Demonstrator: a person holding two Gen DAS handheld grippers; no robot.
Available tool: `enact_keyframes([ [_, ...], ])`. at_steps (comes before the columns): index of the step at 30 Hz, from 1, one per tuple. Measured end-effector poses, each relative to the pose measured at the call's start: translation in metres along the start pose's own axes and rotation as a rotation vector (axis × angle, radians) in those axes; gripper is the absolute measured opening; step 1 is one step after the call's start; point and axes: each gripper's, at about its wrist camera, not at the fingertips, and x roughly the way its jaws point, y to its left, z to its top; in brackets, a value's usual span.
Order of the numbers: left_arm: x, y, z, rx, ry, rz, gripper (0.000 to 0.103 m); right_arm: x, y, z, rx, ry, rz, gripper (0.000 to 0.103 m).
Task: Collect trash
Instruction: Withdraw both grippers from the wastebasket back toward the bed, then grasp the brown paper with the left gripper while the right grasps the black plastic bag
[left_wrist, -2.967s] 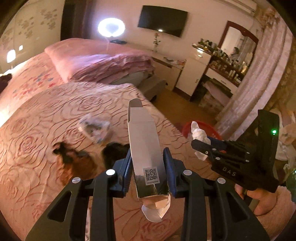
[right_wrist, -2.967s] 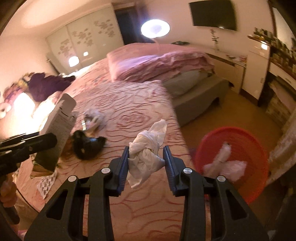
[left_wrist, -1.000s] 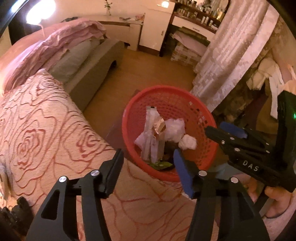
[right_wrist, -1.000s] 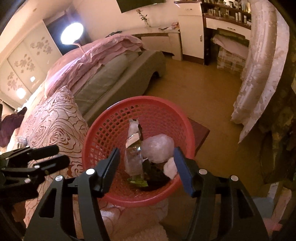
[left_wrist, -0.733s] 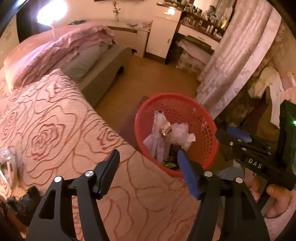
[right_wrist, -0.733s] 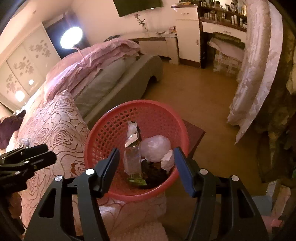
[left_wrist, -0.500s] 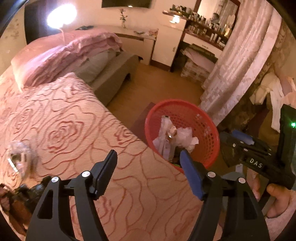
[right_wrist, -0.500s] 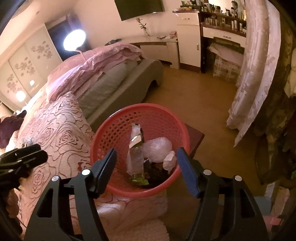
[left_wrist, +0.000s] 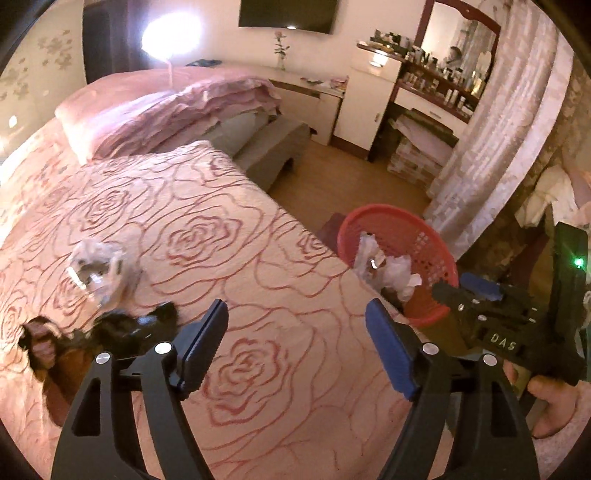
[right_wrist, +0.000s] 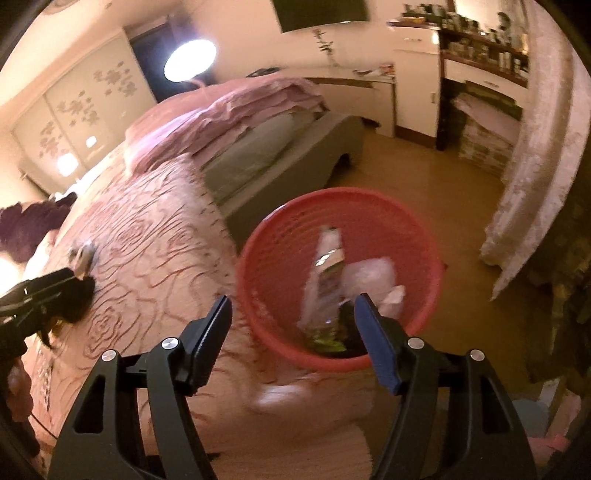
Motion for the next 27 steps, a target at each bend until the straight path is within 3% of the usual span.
enact_keyframes([
  [12, -0.033, 0.059, -0.023, -0.142, -0.041, 0.099, 0.074, 0.008, 0.067, -0.007, -0.164, 0.043, 0.125, 0.069],
  [23, -0.079, 0.135, -0.054, -0.306, -0.103, 0.245, 0.074, 0.012, 0.095, -0.011, -0.223, 0.062, 0.151, 0.070],
  [27, -0.084, 0.158, -0.066, -0.350, -0.097, 0.264, 0.074, 0.013, 0.099, -0.011, -0.226, 0.070, 0.148, 0.070],
])
